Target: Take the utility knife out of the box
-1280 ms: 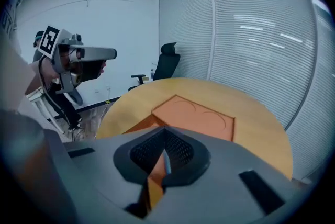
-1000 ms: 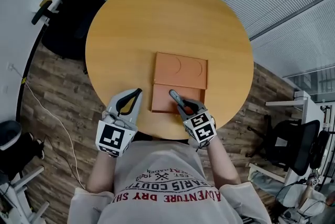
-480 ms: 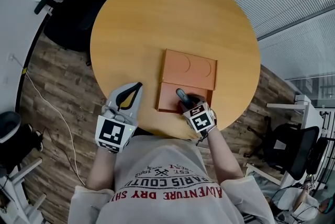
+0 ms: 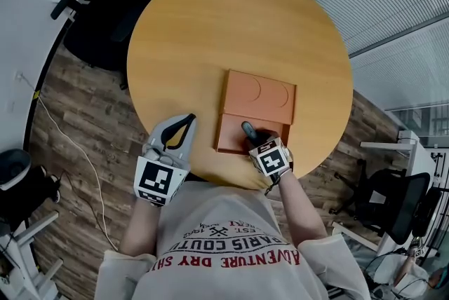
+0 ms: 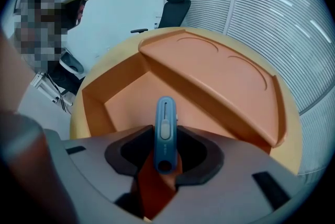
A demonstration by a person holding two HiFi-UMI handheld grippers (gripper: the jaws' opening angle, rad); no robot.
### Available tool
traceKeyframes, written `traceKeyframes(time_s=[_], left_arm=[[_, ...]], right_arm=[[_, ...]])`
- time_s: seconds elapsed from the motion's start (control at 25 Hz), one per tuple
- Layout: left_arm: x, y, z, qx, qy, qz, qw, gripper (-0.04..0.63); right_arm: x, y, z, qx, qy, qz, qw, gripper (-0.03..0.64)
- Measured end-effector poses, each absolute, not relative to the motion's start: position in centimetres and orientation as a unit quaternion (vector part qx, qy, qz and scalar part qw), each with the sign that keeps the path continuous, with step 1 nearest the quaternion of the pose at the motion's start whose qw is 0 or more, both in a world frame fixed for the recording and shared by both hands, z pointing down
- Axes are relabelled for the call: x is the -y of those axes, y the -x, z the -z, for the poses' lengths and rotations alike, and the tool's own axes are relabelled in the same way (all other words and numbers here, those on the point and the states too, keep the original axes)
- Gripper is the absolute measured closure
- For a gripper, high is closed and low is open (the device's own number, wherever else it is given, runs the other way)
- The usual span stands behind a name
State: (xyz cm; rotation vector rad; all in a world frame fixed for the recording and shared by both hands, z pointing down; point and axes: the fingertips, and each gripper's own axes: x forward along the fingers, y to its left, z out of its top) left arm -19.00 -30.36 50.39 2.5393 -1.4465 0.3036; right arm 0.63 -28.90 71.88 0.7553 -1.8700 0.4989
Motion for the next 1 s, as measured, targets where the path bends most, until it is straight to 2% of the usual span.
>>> traceKeyframes(time_s=[0.56,0.76,1.0], left_arm=[[30.0,18.2,-48.9,0.482,-0.867,-0.099,0.084,0.584],[29.5,17.8,-48.2,0.475,-0.871,-0.102,0.073,0.584],[29.4,17.0,-46.7,0.469,-0.876,-0.101,0.051,0.584]], right_arm=[[28.2,0.1,-69.2,0.799,-0.315,-0.183,0.479,0.484],[28.7,0.9,-65.0,0.819,-0.337,-0.176,0.43,0.484],[29.9,1.0,-58.7,0.837,-0.395,-0.193,0.327,0.483]])
